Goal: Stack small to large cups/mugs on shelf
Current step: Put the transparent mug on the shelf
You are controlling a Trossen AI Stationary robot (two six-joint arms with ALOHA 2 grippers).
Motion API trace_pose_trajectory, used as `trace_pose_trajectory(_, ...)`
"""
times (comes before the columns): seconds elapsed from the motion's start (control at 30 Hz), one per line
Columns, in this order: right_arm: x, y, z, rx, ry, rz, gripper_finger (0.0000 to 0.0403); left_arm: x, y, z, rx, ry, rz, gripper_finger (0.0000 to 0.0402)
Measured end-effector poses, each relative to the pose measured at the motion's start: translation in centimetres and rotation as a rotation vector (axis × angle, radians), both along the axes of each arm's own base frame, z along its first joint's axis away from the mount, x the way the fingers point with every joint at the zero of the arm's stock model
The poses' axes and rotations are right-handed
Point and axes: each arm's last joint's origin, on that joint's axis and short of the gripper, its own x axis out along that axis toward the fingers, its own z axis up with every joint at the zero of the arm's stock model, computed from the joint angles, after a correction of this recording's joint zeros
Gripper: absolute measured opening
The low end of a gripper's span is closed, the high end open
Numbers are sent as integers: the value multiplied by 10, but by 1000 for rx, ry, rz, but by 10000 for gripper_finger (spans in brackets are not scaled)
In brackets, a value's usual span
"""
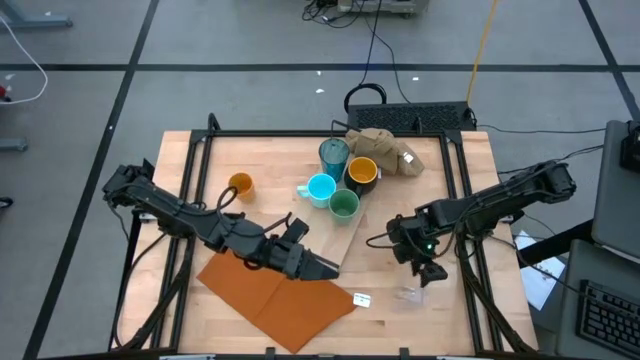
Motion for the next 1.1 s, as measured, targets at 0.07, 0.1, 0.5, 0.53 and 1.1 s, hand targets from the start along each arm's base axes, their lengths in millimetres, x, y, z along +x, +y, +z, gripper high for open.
trace_pose_trajectory(0.07, -5, 3, 0, 48, 87, -10, 233, 0, 0, 0, 11, -3, 0, 244)
trace_pose_trajectory(0.1, -7, 5, 1, 53, 108, -6, 233, 0, 0, 0, 16, -5, 0, 244)
trace_pose_trajectory(0.5, -8, 30, 1, -50, 204, -169, 260, 0, 0, -1, 100, -28, -2, 244)
trace_pose_trajectory(0.53, -8, 30, 0, -71, 197, -185, 268, 0, 0, -1, 101, -28, -2, 244)
trace_pose_trajectory(1.1, -14, 63, 4, -69, 250, -320, 350, 0, 0, -1, 116, -33, -5, 244)
